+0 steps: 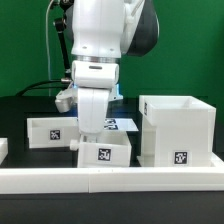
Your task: Assemble drawer
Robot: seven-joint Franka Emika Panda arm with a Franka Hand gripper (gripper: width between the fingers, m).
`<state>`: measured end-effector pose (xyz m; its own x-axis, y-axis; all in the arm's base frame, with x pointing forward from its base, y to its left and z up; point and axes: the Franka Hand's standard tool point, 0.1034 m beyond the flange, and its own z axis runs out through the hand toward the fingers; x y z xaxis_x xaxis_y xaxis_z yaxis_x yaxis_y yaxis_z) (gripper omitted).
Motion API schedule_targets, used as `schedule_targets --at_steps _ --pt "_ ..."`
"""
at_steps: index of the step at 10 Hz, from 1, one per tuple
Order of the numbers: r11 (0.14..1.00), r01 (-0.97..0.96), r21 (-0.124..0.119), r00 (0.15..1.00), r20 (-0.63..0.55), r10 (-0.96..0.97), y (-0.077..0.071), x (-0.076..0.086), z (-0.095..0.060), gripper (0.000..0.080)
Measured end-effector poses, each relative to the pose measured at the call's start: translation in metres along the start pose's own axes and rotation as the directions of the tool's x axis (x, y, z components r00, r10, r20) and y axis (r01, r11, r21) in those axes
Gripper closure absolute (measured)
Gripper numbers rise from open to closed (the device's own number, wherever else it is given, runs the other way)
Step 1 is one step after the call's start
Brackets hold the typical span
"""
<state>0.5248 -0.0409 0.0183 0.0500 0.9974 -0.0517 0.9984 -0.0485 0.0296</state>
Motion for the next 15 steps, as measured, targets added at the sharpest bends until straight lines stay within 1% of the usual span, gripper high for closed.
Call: schedule_targets --at_steps 2,4,5,6,7,9,10,11,13,14,15 --pt "1.000 0.008 0.004 1.000 -0.001 -0.008 0.006 0.005 -0.001 0.0758" --pt "1.000 0.005 0.008 1.000 -0.001 -0.005 0.004 0.004 0.000 0.0758" --pt "1.000 0.005 0.018 1.000 0.000 -0.004 0.003 0.003 0.001 0.0758" --pt "0.999 0.005 0.039 1.000 0.002 -0.005 0.002 0.003 0.001 0.0758" --pt "0.999 0.008 0.035 1.000 0.001 -0.008 0.007 0.005 0.001 0.0758" --pt "1.000 0.012 0.028 1.000 -0.002 -0.012 0.011 0.010 -0.001 0.0758" --pt "1.000 0.015 0.027 1.000 -0.003 -0.015 0.011 0.010 -0.001 0.0758" --pt "1.000 0.010 0.028 1.000 -0.002 -0.010 0.011 0.007 -0.001 0.0758" --pt "0.999 0.023 0.030 1.000 -0.007 -0.023 0.010 0.008 0.000 0.0758" --pt "0.999 0.044 0.031 0.998 -0.039 -0.043 0.010 -0.006 0.001 0.0758" --pt "0.999 0.026 0.032 0.998 -0.049 -0.024 0.009 -0.007 0.002 0.0758"
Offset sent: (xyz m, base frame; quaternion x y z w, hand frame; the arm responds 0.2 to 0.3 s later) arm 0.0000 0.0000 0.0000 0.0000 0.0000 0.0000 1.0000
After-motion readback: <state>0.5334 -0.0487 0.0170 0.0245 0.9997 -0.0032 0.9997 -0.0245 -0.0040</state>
